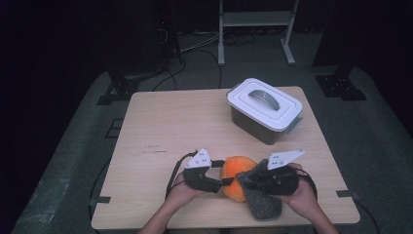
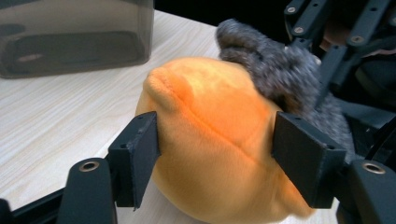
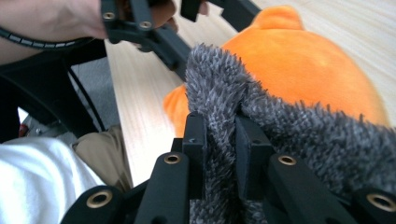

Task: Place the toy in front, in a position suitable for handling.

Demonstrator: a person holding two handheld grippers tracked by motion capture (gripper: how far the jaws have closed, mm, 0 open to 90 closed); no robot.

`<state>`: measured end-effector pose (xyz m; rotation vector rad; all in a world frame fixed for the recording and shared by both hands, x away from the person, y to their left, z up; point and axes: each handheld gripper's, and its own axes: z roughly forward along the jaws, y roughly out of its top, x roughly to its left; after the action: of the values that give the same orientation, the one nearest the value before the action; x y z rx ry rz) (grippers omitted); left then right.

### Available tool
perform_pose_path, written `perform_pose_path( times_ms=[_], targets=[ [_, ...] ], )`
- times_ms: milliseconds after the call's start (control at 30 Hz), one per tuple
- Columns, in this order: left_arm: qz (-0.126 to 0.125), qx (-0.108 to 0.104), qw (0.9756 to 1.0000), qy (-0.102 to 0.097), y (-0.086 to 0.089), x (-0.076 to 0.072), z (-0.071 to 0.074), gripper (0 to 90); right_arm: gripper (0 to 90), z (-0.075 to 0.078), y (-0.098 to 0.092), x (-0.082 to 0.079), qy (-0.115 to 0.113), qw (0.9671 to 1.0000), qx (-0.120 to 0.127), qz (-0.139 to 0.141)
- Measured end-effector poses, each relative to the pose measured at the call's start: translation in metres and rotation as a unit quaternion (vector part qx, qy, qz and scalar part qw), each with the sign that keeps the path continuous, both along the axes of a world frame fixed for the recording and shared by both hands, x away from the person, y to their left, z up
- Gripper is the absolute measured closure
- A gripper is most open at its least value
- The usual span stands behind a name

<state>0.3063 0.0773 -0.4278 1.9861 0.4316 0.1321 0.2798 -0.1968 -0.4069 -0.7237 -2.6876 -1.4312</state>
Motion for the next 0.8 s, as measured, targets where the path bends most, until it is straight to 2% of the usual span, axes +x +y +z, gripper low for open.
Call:
perform_pose_path(
  times_ms=[100,267,367,467,600,667,733,800],
  targets=[
    [-0.003,0.003,1.0000,0.000,0.001,0.000,-0.001,34.8,75.5,0.002,0.003,-0.001,-0.007,1.0000,-0.004,0.001],
    [-0.018,0.006,0.9997,-0.013,-0.001,-0.003,-0.001,36.3,75.6,0.014,-0.002,0.002,-0.031,0.9992,0.020,-0.018],
    [-0.022,0.009,0.9995,-0.019,-0.002,-0.004,-0.001,36.3,75.6,0.017,-0.007,0.008,-0.033,0.9985,0.029,-0.032],
    [-0.023,0.008,0.9996,-0.017,-0.001,-0.003,0.000,36.0,75.6,0.014,-0.010,0.011,-0.023,0.9987,0.028,-0.037],
    [-0.021,0.003,0.9997,-0.010,-0.003,-0.004,0.003,32.2,75.7,0.005,-0.006,0.008,-0.006,0.9994,0.025,-0.025],
    [-0.020,0.006,0.9997,-0.013,-0.004,-0.005,0.002,32.0,75.7,0.002,-0.001,0.004,0.005,0.9996,0.026,-0.007],
    [-0.019,0.010,0.9997,-0.014,-0.004,-0.005,0.002,32.1,75.5,0.002,0.004,0.001,0.004,0.9998,0.020,0.004],
    [-0.016,0.011,0.9997,-0.017,-0.004,-0.005,0.000,33.8,75.6,0.005,0.006,0.000,-0.004,0.9999,0.014,0.002]
  ],
)
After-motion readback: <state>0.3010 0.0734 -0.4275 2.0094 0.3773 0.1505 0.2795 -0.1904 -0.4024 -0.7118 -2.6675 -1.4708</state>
